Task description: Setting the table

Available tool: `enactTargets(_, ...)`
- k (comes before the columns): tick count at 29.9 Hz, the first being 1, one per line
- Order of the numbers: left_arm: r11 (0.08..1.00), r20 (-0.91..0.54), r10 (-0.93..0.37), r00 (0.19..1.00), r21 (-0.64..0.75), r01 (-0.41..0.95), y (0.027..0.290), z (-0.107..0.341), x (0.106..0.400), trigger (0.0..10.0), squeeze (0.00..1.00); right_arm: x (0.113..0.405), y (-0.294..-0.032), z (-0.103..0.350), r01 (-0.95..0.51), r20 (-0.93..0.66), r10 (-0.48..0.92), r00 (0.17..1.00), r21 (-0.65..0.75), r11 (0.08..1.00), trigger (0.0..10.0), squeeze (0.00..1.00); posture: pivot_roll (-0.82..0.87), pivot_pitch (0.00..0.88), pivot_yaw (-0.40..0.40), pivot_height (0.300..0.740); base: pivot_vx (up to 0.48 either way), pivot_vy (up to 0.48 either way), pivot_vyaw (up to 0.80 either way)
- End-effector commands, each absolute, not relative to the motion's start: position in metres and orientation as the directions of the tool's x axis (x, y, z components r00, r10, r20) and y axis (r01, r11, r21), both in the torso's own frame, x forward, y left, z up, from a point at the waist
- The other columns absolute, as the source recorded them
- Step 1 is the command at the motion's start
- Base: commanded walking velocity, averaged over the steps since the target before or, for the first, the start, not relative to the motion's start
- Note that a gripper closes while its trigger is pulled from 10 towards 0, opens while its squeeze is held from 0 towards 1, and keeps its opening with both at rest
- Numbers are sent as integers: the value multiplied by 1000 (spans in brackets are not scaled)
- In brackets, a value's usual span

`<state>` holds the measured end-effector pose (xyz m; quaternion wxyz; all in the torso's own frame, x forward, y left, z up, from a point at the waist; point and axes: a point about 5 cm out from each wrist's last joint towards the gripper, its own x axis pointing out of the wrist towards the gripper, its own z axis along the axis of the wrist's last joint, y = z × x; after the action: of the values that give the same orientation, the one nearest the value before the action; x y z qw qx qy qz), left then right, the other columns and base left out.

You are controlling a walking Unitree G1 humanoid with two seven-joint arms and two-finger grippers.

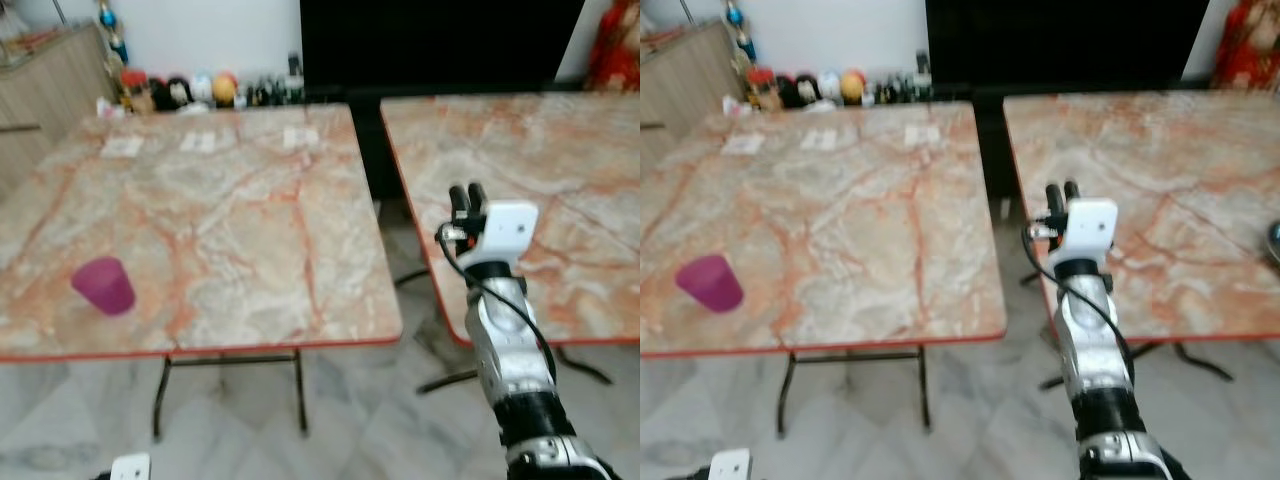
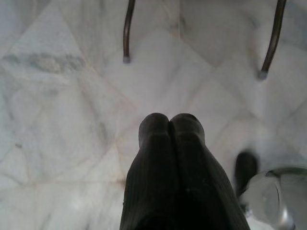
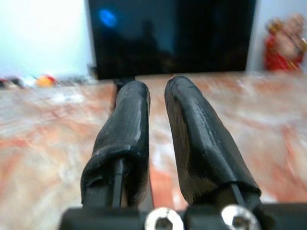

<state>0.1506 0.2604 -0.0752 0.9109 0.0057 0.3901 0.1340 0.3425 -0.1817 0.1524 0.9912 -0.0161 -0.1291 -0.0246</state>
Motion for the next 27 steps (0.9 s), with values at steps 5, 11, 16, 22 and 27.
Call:
enactTargets(5,960,-715,264,647,127,-251,266,-75,146,10000,0,345,-172,160,28,283,-23,959,-13,1000,10000,0,9,25,29,740,0,480,0)
enactTargets(11,959,-715,266,646,128,-254,266,-75,146,10000,0,346,-171,160,23,281,-17,959,-20,1000,10000,0,10,26,29,740,0,480,248)
enactTargets(16,958,-713,268,648,128,-256,266,-75,146,10000,0,346,-170,159,21,275,-16,961,-15,1000,10000,0,15,29,29,740,0,480,514)
enactTargets(22,958,-709,269,652,128,-256,266,-75,146,10000,0,346,-170,158,18,272,-15,962,-9,1000,10000,0,16,28,30,740,0,480,78)
enactTargets(27,958,-707,270,653,128,-258,267,-75,146,10000,0,346,-170,157,19,268,-17,963,-7,1000,10000,0,18,29,29,740,0,480,0)
